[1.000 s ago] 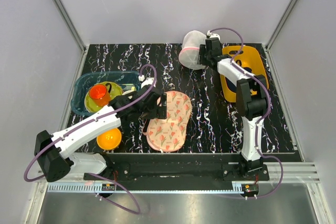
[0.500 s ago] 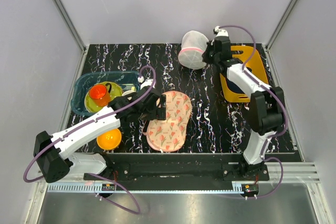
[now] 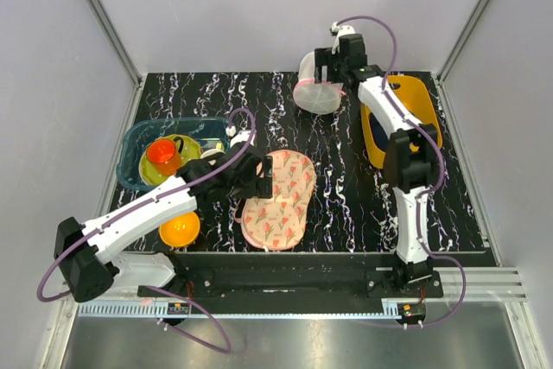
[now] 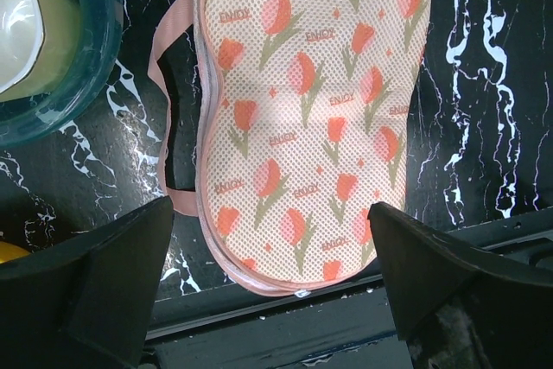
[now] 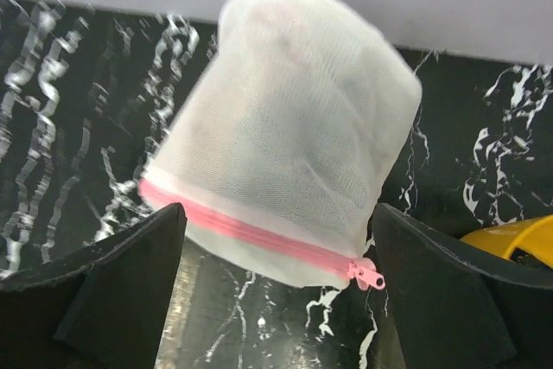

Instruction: Unzip the laundry bag and remove the bra

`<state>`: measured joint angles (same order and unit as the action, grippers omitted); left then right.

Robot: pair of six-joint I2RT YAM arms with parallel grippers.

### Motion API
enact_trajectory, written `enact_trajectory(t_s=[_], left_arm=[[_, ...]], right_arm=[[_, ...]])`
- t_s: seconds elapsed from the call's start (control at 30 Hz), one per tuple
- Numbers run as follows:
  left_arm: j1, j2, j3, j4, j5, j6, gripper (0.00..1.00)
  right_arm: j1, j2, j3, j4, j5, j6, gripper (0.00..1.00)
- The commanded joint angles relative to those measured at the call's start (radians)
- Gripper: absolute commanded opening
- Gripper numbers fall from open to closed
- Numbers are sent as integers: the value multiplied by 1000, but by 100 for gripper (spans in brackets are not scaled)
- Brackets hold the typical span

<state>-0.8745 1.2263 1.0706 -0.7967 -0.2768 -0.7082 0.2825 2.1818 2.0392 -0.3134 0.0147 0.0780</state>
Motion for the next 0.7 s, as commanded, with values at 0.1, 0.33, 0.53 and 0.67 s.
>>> enact_trajectory(t_s=[0.1,0.33,0.53,0.67], left_arm=[[6,-50,8,-9,-22,-4,99],[6,-37,11,1,-10,-11,99],[5,-5,9,46,22,4,99],[6,4,40,48,31,22,99]], right_arm=[[6,185,252,-262,-96,-84,78],[6,53,184,-262,-166,63,0],[6,-279,-172,-87,-288,371,0],[6,-454,-385,-32,-318,401,0]])
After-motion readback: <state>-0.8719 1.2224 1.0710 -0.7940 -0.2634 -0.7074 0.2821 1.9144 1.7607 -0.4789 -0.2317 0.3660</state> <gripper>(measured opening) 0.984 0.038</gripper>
